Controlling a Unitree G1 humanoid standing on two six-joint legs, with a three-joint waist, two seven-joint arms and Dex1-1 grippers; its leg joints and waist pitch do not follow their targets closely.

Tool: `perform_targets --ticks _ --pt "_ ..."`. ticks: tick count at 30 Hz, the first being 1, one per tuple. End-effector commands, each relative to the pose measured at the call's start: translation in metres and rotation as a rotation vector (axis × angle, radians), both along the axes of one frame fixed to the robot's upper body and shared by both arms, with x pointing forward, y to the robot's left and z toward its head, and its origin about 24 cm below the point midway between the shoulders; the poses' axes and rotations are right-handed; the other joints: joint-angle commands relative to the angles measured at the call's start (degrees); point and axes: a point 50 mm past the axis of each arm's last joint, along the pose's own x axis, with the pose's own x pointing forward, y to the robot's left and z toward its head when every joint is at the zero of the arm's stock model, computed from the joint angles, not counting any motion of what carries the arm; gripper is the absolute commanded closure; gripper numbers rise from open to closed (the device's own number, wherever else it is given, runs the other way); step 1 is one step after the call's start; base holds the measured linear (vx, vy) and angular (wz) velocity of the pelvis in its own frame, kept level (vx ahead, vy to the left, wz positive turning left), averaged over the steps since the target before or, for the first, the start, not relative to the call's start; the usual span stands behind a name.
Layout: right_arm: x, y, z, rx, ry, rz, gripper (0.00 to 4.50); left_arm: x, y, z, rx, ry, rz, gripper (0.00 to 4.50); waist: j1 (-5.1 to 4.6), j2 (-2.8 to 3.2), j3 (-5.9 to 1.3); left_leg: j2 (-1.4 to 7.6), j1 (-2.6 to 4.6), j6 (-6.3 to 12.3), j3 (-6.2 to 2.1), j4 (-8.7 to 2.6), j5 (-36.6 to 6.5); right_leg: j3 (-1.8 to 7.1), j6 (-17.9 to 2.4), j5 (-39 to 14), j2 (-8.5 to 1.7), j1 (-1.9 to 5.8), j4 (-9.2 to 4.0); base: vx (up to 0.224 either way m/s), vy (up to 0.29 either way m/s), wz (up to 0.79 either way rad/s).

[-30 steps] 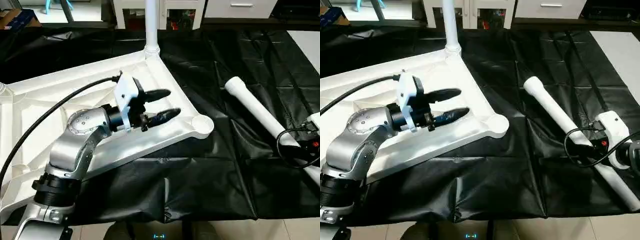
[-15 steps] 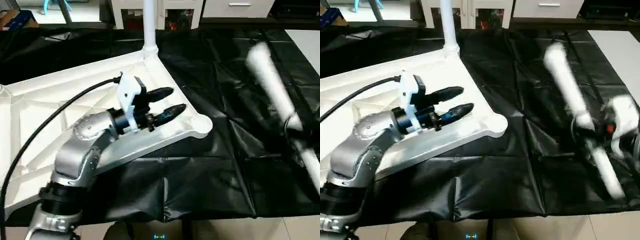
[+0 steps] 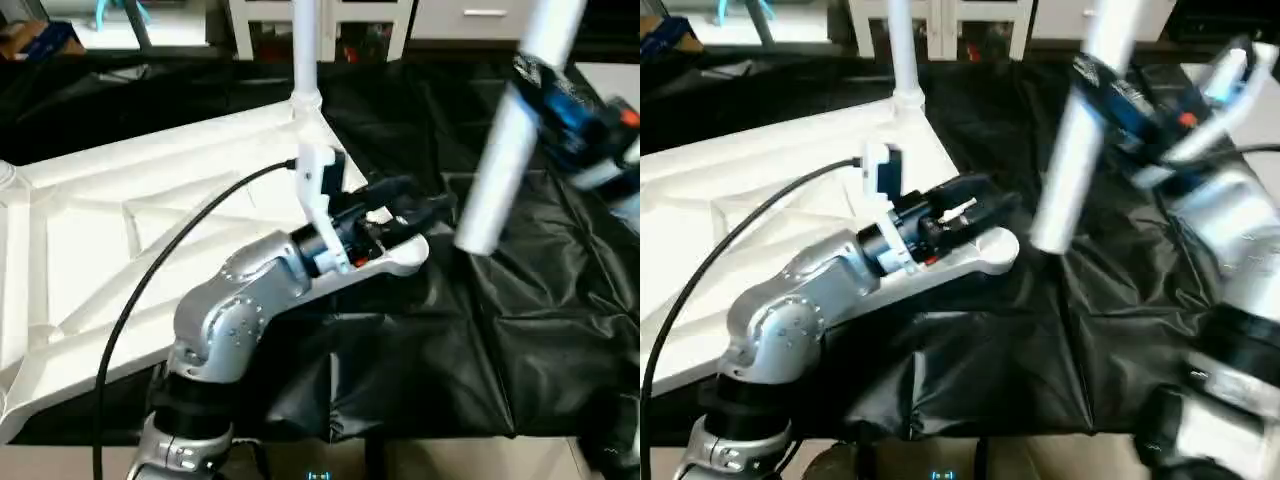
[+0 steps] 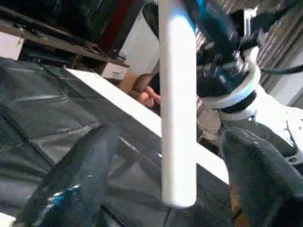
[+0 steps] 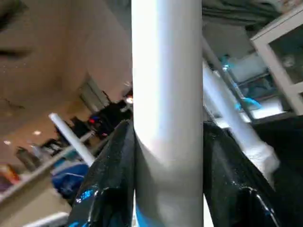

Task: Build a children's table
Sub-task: Insert table leg to table base

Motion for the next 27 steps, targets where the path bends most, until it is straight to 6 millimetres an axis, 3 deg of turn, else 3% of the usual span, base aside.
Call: perform_targets --ticks 1,2,4,7,12,16,22,27 --pt "-0.005 0.009 0.015 0.017 -0.065 0.017 3.03 -0.003 -0.01 0.001 0.02 0.009 -0.019 0.35 0.02 -1.05 -5.42 -0.32 0.55 8.85 0.93 -3.05 1.4 0.64 -15.2 -6.8 -0.16 4.36 -2.73 0.0 0.0 0.0" --pt "-0.007 0.022 0.018 0.043 -0.072 0.06 3.03 -0.005 -0.014 0.003 0.004 0.03 -0.026 0.23 -0.06 -1.1 -5.45 -0.33 0.47 8.86 0.92 -3.02 1.8 0.64 -15.3 -6.0 -0.16 4.4 -2.61 0.0 0.0 0.0" --pt "-0.009 0.027 0.019 0.039 -0.071 0.069 3.03 -0.005 -0.014 0.004 -0.002 0.04 -0.022 0.13 -0.06 -1.22 -5.52 -0.45 0.25 9.05 0.83 -2.97 3.2 0.64 -15.1 -3.8 -0.2 4.56 -2.33 0.0 0.0 0.0" --pt "-0.013 0.036 0.02 0.049 -0.051 0.089 3.03 -0.005 -0.014 0.005 -0.006 0.05 -0.011 0.06 0.0 -1.33 -5.1 -0.59 0.15 8.56 0.93 -3.12 2.1 0.66 -14.0 -5.3 -0.2 4.5 -2.63 0.0 0.0 0.0" --pt "-0.015 0.042 0.02 0.067 -0.045 0.095 3.03 -0.005 -0.013 0.004 -0.005 0.053 -0.009 0.0 -0.14 -1.01 -4.93 -0.73 0.08 6.51 0.87 -3.33 0.1 0.62 -11.9 -8.2 -0.28 4.39 -2.96 0.0 0.0 0.0" --pt "-0.017 0.045 0.021 0.08 -0.046 0.095 3.03 -0.01 -0.016 0.006 -0.02 0.058 -0.05 0.0 -0.11 -0.86 -4.95 -0.81 0.05 5.14 0.84 -3.38 0.2 0.68 -11.6 -6.6 -0.24 4.45 -2.81 0.0 0.0 0.0" --pt "-0.018 0.049 0.023 0.074 -0.045 0.103 3.03 -0.011 -0.02 0.007 -0.01 0.04 -0.039 0.0 -0.12 -0.85 -4.92 -0.83 0.03 5.21 0.88 -3.44 -0.3 0.66 -11.6 -5.4 -0.18 4.55 -2.85 0.0 0.0 0.0" --pt "-0.02 0.053 0.023 0.069 -0.043 0.109 3.03 -0.006 -0.018 0.006 -0.013 0.048 -0.004 0.48 -0.16 -0.89 -4.94 -0.85 -0.01 4.46 0.83 -3.46 -0.5 0.69 -10.9 -6.0 -0.21 4.59 -2.85 0.0 0.0 0.0"
